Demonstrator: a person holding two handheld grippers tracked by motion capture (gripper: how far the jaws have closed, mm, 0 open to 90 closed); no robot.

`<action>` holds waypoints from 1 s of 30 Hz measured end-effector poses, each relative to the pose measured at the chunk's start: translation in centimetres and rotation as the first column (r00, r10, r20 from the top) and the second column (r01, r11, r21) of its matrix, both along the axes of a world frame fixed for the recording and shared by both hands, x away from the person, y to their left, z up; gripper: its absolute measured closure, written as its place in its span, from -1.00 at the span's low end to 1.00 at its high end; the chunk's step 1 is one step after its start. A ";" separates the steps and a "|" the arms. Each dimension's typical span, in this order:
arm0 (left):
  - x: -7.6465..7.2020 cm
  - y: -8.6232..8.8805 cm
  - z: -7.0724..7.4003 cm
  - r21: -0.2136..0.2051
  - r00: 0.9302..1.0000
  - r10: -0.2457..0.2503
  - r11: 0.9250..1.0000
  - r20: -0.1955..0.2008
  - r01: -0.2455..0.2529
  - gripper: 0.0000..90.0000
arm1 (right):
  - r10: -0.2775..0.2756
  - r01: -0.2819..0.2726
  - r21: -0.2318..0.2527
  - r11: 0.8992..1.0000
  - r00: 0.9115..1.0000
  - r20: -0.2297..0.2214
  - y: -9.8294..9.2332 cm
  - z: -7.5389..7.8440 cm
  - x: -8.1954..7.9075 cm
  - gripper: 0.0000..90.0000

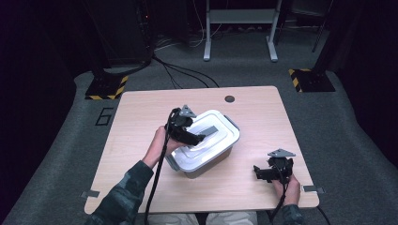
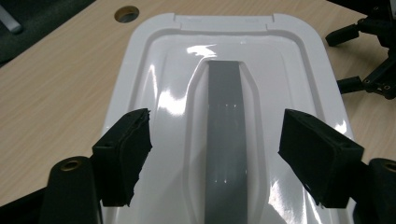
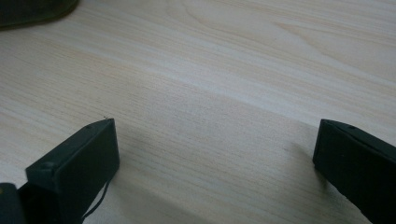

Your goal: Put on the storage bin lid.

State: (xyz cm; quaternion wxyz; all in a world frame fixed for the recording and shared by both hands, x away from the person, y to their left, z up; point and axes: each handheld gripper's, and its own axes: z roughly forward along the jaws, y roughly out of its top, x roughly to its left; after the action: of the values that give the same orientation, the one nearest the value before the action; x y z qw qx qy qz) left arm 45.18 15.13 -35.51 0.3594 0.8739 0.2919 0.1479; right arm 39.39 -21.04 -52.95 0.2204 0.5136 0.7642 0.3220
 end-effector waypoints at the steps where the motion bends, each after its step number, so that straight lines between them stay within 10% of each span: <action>1: 0.0 0.0 0.0 0.000 1.000 0.000 1.000 0.000 0.000 -0.52 | 0.000 0.000 0.000 1.000 1.000 0.000 0.0 0.0 0.0 -1.00; 14: -0.7 3.9 3.0 -0.029 0.995 0.083 0.996 0.050 -0.082 -0.68 | 0.000 0.000 0.000 1.000 1.000 0.000 0.0 0.0 0.0 -1.00; 30: -1.2 9.2 3.2 -0.019 0.979 0.194 0.981 0.066 -0.193 -0.79 | -0.001 0.001 -0.002 1.000 1.000 0.001 0.0 0.0 0.0 -1.00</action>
State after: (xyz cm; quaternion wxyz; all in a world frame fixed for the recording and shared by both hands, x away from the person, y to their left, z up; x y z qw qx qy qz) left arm 43.98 24.31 -32.35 0.3586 0.8335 0.3643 0.2098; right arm 39.40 -21.04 -52.95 0.2215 0.5137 0.7641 0.3212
